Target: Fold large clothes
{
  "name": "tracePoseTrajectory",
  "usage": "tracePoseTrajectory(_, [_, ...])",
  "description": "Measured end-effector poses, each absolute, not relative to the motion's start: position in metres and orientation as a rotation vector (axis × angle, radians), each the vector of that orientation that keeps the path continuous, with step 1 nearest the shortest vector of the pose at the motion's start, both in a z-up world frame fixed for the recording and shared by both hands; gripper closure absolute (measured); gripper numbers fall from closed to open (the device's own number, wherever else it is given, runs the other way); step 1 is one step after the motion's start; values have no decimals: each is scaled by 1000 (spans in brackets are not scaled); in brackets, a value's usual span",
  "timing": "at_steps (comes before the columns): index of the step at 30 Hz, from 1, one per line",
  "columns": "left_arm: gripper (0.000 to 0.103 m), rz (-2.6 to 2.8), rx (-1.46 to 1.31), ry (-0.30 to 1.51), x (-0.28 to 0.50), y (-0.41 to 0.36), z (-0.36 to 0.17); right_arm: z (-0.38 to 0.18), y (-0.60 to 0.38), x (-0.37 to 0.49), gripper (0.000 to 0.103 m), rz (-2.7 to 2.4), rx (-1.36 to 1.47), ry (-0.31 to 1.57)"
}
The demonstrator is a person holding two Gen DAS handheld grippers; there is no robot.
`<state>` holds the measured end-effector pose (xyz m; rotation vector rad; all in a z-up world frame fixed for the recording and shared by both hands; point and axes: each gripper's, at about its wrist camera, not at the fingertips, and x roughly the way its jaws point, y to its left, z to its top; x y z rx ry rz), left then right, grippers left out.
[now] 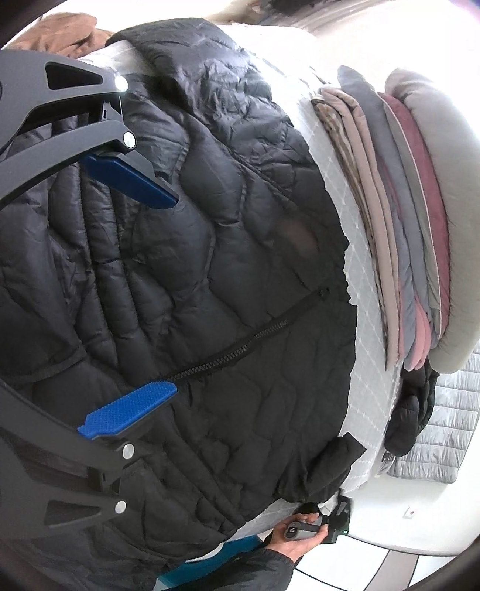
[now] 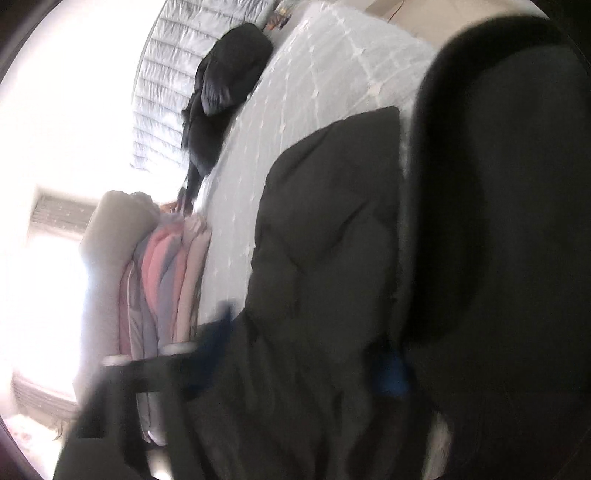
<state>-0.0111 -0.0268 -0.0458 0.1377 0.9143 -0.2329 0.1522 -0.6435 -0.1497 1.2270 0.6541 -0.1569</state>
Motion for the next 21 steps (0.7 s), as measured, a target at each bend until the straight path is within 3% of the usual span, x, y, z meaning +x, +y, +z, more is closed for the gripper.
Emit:
tracePoseTrajectory(12, [12,-234,50,915,-12,-12,-38,-12,-592,58,96,-36,828,261])
tracePoseTrajectory(17, [12,-222,-19,909,-13,6,-32,46,-525,45,96,12,604,235])
tracePoseTrajectory(21, [12,-188,-82,886,-14,29,-24,72,-414,68,96,137,356,290])
